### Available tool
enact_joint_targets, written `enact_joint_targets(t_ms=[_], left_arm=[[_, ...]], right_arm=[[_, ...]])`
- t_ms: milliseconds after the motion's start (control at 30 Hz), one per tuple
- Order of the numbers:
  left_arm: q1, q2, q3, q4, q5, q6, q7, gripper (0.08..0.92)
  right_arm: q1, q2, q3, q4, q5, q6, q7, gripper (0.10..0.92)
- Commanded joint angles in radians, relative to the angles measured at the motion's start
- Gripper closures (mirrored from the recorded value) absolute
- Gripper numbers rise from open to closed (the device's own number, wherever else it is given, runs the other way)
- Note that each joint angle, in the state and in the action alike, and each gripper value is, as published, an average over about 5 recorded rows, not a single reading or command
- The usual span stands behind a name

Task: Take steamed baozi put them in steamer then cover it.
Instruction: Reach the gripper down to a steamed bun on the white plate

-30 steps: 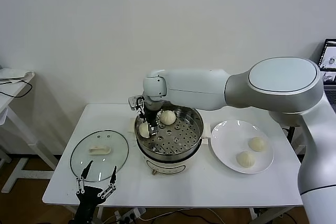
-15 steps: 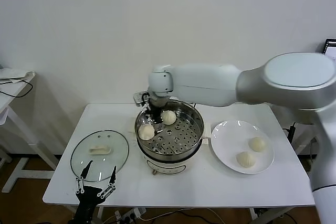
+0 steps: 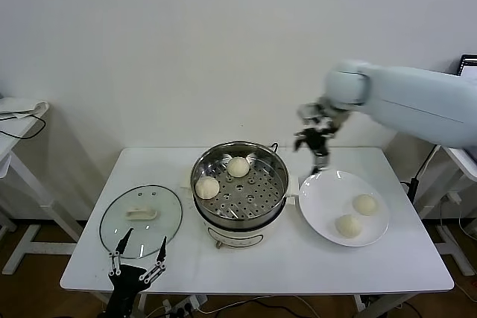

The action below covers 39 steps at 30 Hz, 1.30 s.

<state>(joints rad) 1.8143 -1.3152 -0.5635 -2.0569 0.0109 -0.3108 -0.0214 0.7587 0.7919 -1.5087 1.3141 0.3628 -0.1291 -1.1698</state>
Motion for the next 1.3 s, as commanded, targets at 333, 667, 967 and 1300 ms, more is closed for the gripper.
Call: enact_joint_targets(t_ms=[333,667,967,1300], left_arm=[[0.035,-0.007,-0.013,-0.009,0.012,-0.004,-0.002,0.177],[0.034,-0.009,-0.015,0.002,0.012,-0.005,-0.003,0.177],[0.028,-0.008,-0.019,0.012,0.01,-0.004,-0.003,0.177],[0.027,-0.009,-0.019,0.015,0.008,-0.005,-0.004,0.177]], right_arm=[[-0.414,-0.268,0.153,-0.028,-0.252,0.085,0.024,0.203],[-0.514,-0.169,0.236,-0.12,-0.228,0.057,0.129,0.203],[-0.556,-0.121,0.263,-0.153,-0.233,0.048,0.149,0.203],[-0.559,-0.127,0.267,-0.132,-0.233,0.037,0.158,0.263]])
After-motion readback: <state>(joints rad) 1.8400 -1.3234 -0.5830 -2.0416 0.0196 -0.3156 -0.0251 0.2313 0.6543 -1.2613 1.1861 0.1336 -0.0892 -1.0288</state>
